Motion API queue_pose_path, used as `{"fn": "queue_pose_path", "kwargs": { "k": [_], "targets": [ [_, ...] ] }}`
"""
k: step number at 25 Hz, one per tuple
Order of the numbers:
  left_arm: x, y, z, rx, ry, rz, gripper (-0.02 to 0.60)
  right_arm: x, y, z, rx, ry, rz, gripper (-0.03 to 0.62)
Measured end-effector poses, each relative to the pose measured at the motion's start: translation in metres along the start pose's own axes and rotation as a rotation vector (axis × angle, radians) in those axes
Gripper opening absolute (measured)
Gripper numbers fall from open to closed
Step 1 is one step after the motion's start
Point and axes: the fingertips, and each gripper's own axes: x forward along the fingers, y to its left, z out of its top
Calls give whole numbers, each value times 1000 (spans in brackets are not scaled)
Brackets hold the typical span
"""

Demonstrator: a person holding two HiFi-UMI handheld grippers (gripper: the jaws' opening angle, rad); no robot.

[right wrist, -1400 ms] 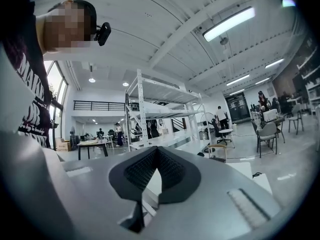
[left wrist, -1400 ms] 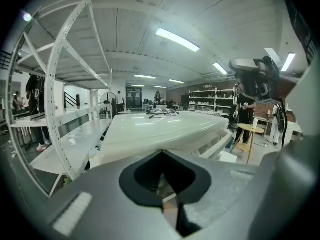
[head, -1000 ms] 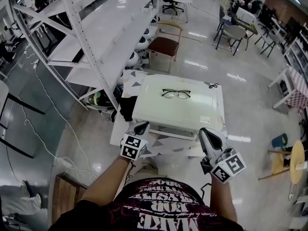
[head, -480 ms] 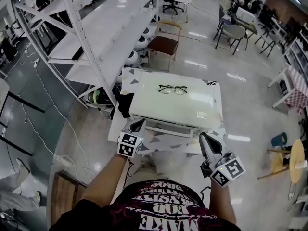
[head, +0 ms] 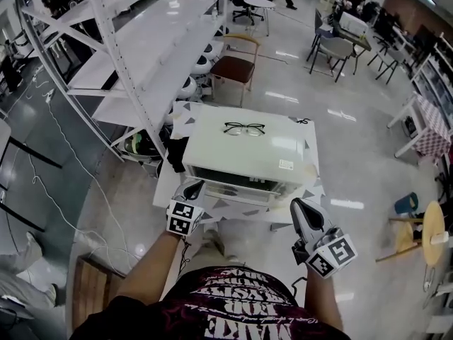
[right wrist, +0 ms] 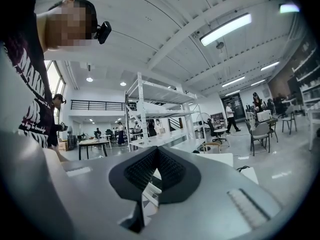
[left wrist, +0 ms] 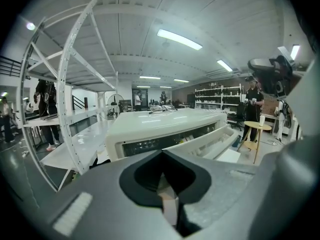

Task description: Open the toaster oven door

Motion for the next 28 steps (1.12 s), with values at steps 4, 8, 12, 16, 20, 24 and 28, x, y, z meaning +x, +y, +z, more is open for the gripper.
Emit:
{"fn": "queue_pose_path", "kwargs": {
  "k": [4,8,12,16,20,24,28],
  "targets": [
    [-4,-4,-4,7,2,5,0,-11,-3,0,5,-6,-17,26],
    [-5,-8,-8,-13,12,5,0,-14,-2,-9,23,5,-18,26],
    [-10,-12,-13,-30,11,7,0,-14,4,-11,29,2,-4,26],
    [-18,-14,-18,-22,-1,11,0,-14,0,-19,54,8,-13,26],
    [-22,-19,-25,-25,-29,19,0,-14,-3,-22,70,9,-21,26],
    [-30,-25,-37,-35,-23,23,0,-14,-2,-18,66,3,-14,26],
    [-33,-32,-49,-51,0,2,0,-11,-1,-14,63,-5,-10,26]
  ]
}}
